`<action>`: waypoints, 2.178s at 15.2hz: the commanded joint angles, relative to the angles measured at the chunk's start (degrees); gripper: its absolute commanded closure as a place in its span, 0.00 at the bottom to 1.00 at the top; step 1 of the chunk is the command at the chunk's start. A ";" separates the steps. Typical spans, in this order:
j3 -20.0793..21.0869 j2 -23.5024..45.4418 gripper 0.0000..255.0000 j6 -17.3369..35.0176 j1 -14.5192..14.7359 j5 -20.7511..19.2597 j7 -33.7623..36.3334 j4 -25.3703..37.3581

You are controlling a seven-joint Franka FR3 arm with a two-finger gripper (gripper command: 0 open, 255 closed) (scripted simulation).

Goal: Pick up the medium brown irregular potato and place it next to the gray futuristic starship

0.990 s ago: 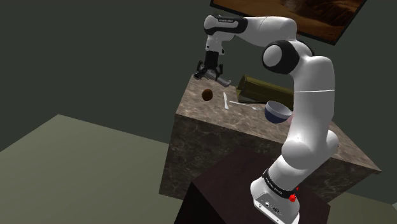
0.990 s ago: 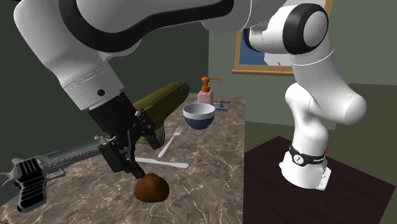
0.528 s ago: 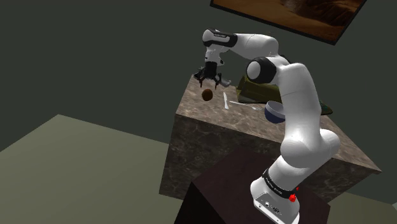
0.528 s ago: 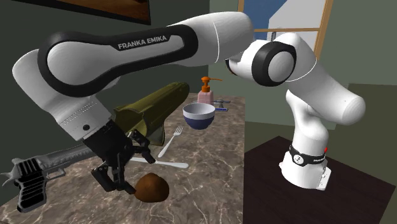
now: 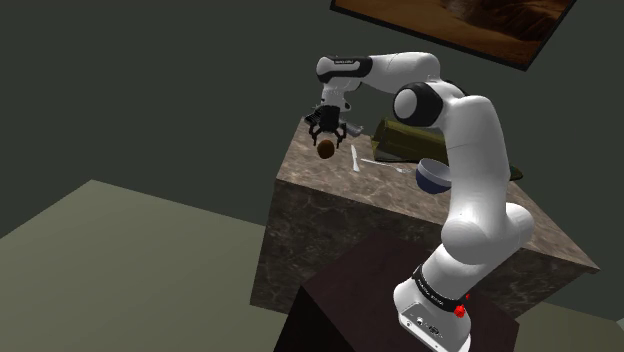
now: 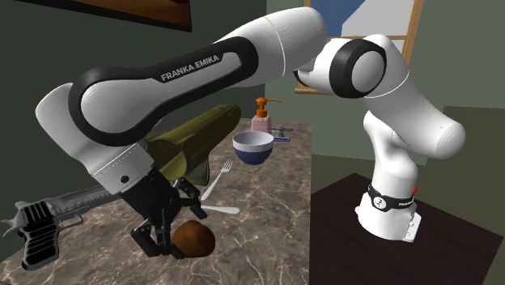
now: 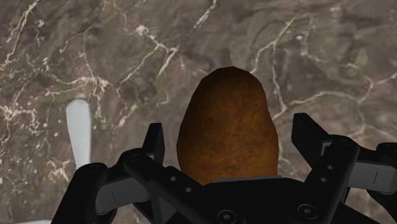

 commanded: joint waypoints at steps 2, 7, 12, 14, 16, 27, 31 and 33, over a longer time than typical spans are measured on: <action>-0.01 -0.17 0.00 0.31 0.04 0.00 -0.03 -0.46; -0.01 -0.16 1.00 0.29 0.04 0.00 -0.02 -0.44; -0.01 -0.17 1.00 0.27 0.04 0.00 -0.03 -0.43; 0.00 -0.18 1.00 0.27 0.04 0.00 -0.02 -0.43; -0.01 -0.17 1.00 0.31 0.04 0.00 -0.03 -0.46; 0.12 -1.53 1.00 -7.08 -0.34 0.13 1.31 5.68; 0.22 -1.44 1.00 -10.15 -0.55 0.26 1.90 8.90; 0.28 -1.23 1.00 -11.80 -0.67 0.35 2.23 10.79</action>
